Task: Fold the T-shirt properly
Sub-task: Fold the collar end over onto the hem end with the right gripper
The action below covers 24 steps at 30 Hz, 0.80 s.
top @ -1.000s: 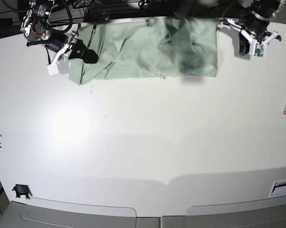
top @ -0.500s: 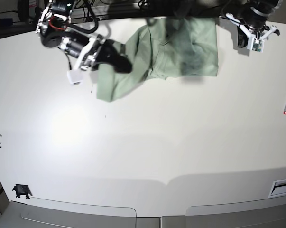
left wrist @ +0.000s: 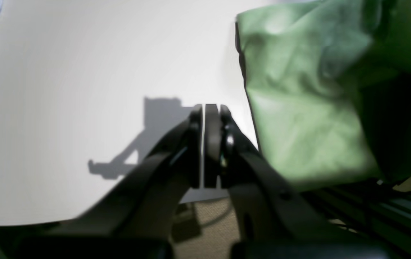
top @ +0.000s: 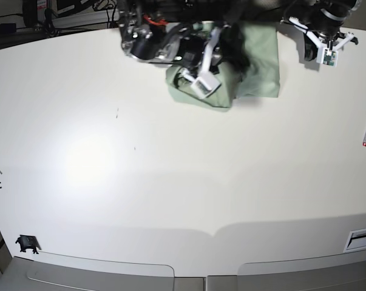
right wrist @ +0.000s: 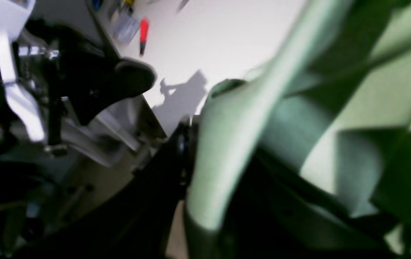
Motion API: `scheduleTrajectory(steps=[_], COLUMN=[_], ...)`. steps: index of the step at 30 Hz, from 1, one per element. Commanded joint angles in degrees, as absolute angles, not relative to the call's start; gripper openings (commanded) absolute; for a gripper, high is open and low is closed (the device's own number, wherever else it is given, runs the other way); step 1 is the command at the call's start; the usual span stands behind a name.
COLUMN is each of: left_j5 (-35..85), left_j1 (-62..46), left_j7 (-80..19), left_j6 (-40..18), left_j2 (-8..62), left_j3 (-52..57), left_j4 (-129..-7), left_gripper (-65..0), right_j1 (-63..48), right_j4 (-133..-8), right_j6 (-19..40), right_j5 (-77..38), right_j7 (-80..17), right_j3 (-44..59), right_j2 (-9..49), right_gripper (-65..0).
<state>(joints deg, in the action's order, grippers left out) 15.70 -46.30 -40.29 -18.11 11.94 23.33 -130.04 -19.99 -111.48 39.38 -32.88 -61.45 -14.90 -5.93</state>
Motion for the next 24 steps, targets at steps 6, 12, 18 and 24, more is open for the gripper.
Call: scheduleTrajectory(steps=[6,12,18,24], left_j5=[16.2,16.3,18.4,19.6], left_j1=[-46.8,-46.8,-46.8,-46.7], left_j7=[-39.0,-39.0,-39.0,-39.0], left_j6=[-18.0,-18.0,-18.0,-18.0], left_j2=[12.3,12.3,12.3,12.3], left_j3=[23.6,23.6,23.6,23.6], left_j4=[-131.2,-131.2,-131.2,-131.2], left_gripper=[-65.0,-65.0,-65.0,-65.0], right_j1=[-19.7,-19.6,-18.9,-18.7], right_j4=[-112.5,-112.5,-112.5,-112.5], right_j6=[35.7,31.9,32.3,35.6], right_j5=[-26.4,-18.2,-21.7,-28.3], right_j7=[-56.0,-52.6,-51.7,-51.4], right_j3=[-25.0,-28.9,-28.9,-30.5], right_j2=[-8.5,-9.0,-9.0,-9.0], right_gripper=[-65.0,-65.0,-59.4,-39.8])
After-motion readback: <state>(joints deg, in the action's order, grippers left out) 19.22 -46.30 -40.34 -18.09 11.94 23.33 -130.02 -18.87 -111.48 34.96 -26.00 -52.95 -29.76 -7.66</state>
